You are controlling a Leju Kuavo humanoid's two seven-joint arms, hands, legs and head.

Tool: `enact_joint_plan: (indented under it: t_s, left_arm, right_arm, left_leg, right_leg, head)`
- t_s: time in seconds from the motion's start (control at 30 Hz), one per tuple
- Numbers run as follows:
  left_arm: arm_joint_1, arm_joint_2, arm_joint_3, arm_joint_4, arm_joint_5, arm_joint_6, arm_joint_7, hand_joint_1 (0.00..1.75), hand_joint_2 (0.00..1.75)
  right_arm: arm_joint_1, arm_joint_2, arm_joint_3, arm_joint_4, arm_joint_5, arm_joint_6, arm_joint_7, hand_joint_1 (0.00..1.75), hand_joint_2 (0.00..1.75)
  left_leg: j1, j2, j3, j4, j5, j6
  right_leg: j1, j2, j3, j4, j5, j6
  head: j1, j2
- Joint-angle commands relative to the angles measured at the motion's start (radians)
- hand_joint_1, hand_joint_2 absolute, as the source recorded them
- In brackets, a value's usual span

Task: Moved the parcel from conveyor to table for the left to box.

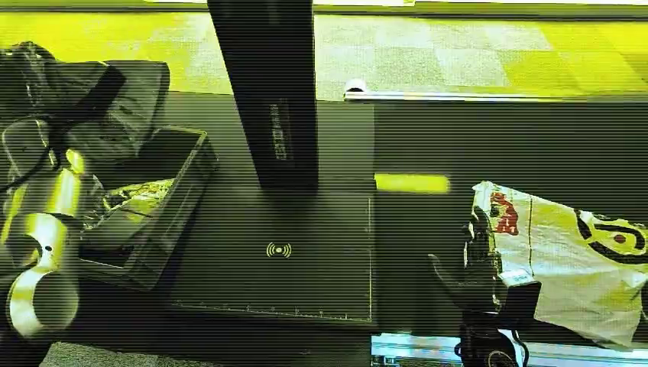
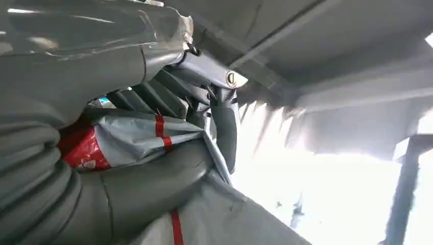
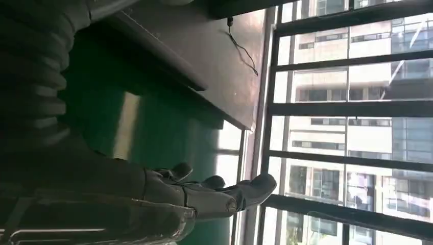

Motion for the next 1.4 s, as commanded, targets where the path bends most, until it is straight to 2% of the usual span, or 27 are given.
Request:
enact_joint_plan:
  t_s: [0.03,0.13,0.17,0.2,0.37,0.57,0.63,0.7,0.73,0.77,0.8,0.83,0.87,0.9,1.3,1.33,1.4]
  left_arm:
    - [-0.237,0.124,-0.231,0.409,-0.004,-0.483,0.339,1.75,1.75]
    - [-0.189,0.127,-0.214,0.403,-0.002,-0.556,0.363,1.75,1.75]
    - [-0.166,0.135,-0.209,0.398,0.002,-0.539,0.357,1.59,1.75]
    - [-0.148,0.142,-0.207,0.398,0.003,-0.535,0.351,0.0,1.75]
    - [-0.102,0.151,-0.143,0.391,0.054,-0.498,0.323,0.0,1.75]
    - [-0.07,0.175,-0.185,0.383,0.013,-0.41,0.288,0.0,1.75]
    - [-0.057,0.177,-0.17,0.369,0.025,-0.332,0.274,0.0,1.75]
    - [-0.041,0.172,-0.134,0.354,0.062,-0.175,0.203,0.0,1.75]
    - [-0.037,0.172,-0.126,0.353,0.072,-0.154,0.189,0.0,1.75]
    - [-0.027,0.159,-0.076,0.344,0.142,-0.001,0.068,0.0,0.0]
    - [-0.014,0.146,-0.027,0.302,0.214,0.098,-0.044,0.0,0.0]
    - [0.022,0.12,0.042,0.183,0.278,0.098,-0.14,0.0,0.0]
    - [0.06,0.064,0.187,0.043,0.35,0.098,-0.297,0.0,0.0]
    - [0.066,0.045,0.226,0.021,0.375,0.098,-0.344,0.0,0.0]
    - [0.066,0.045,0.226,0.021,0.375,0.098,-0.344,0.0,0.0]
    - [0.061,0.004,0.325,-0.016,0.432,0.098,-0.456,0.0,1.75]
    - [0.038,-0.068,0.514,-0.087,0.451,0.098,-0.699,0.0,1.75]
  right_arm:
    - [-0.084,-0.017,0.007,0.111,-0.008,-0.016,0.009,0.0,1.75]
    - [-0.086,-0.023,0.007,0.11,-0.011,-0.018,0.018,0.0,1.75]
    - [-0.083,-0.025,0.009,0.107,-0.011,-0.017,0.018,0.0,1.75]
    - [-0.08,-0.028,0.014,0.105,-0.011,-0.017,0.02,0.0,1.75]
    - [-0.076,-0.026,0.021,0.098,-0.015,-0.02,0.027,0.0,1.75]
    - [-0.051,-0.011,0.019,0.077,-0.013,-0.021,0.028,0.0,1.75]
    - [-0.048,-0.008,0.018,0.071,-0.011,-0.021,0.029,0.0,1.75]
    - [-0.051,-0.003,0.012,0.065,-0.007,-0.021,0.029,0.0,1.75]
    - [-0.051,-0.002,0.012,0.064,-0.007,-0.021,0.029,0.0,1.75]
    - [-0.052,-0.002,0.009,0.056,-0.004,-0.021,0.032,0.0,1.75]
    - [-0.051,-0.003,0.007,0.054,-0.003,-0.021,0.032,0.0,1.75]
    - [-0.05,-0.006,0.007,0.053,-0.003,-0.021,0.032,0.0,1.75]
    - [-0.048,-0.01,0.009,0.055,-0.003,-0.021,0.032,0.0,1.75]
    - [-0.047,-0.013,0.011,0.057,-0.003,-0.02,0.032,0.0,1.75]
    - [-0.047,-0.013,0.011,0.057,-0.003,-0.02,0.032,0.0,1.75]
    - [-0.047,-0.019,0.015,0.065,-0.005,-0.017,0.027,0.0,1.75]
    - [-0.047,-0.029,0.021,0.082,-0.01,-0.013,0.017,0.0,1.75]
  left_leg:
    - [0.001,0.001,-0.003,0.002,0.001,0.0]
    - [0.0,0.001,0.0,0.0,0.001,0.0]
    - [0.0,0.001,0.0,-0.002,0.002,0.001]
    - [0.0,0.002,0.001,-0.003,0.002,0.001]
    - [0.0,0.003,0.001,-0.002,0.0,0.0]
    - [0.0,0.002,-0.001,-0.002,0.002,0.0]
    - [0.0,0.001,-0.001,-0.001,0.001,0.0]
    - [0.0,0.001,-0.001,-0.001,0.001,0.0]
    - [0.0,0.0,-0.001,-0.001,0.001,0.0]
    - [0.0,0.0,-0.001,-0.002,0.002,0.0]
    - [0.0,0.0,-0.001,-0.001,0.001,0.0]
    - [0.0,0.0,-0.001,0.0,0.001,0.0]
    - [0.0,-0.001,-0.002,-0.001,0.001,0.0]
    - [0.0,-0.002,-0.002,-0.001,0.001,0.0]
    - [0.0,-0.001,-0.003,0.0,0.002,0.0]
    - [0.0,-0.001,-0.002,0.0,0.001,0.0]
    - [0.0,-0.002,-0.003,0.0,0.002,0.0]
  right_leg:
    - [0.001,0.0,-0.002,0.001,0.001,0.0]
    - [0.0,0.001,-0.001,0.0,0.001,0.0]
    - [0.0,0.001,-0.001,-0.001,0.002,0.0]
    - [0.0,0.001,0.0,-0.002,0.002,0.0]
    - [0.0,0.002,0.006,0.0,0.001,0.0]
    - [0.0,0.001,0.005,0.0,0.002,0.0]
    - [0.0,0.0,0.004,0.001,0.001,0.0]
    - [0.0,0.0,0.004,0.001,0.001,0.0]
    - [0.0,0.0,0.004,0.001,0.001,0.0]
    - [0.0,0.0,0.004,0.0,0.001,0.0]
    - [0.0,0.0,0.004,0.001,0.001,0.0]
    - [0.0,-0.001,0.004,0.001,0.0,0.0]
    - [0.0,-0.001,0.004,0.001,0.001,0.0]
    - [0.0,-0.002,0.004,0.0,0.001,0.0]
    - [0.0,-0.001,0.003,0.001,0.001,0.0]
    - [0.0,-0.001,0.003,0.001,0.001,0.0]
    - [0.001,-0.002,0.003,0.0,0.001,0.0]
  head:
    - [-0.001,0.0]
    - [0.0,0.0]
    - [-0.001,0.0]
    - [0.0,0.0]
    - [0.0,0.0]
    - [0.0,0.0]
    - [0.0,0.0]
    - [0.0,0.0]
    - [0.0,0.0]
    - [0.0,0.0]
    - [0.0,0.0]
    - [0.0,0.0]
    - [0.0,0.0]
    - [0.0,0.0]
    - [0.0,0.0]
    - [0.0,0.0]
    - [0.0,0.0]
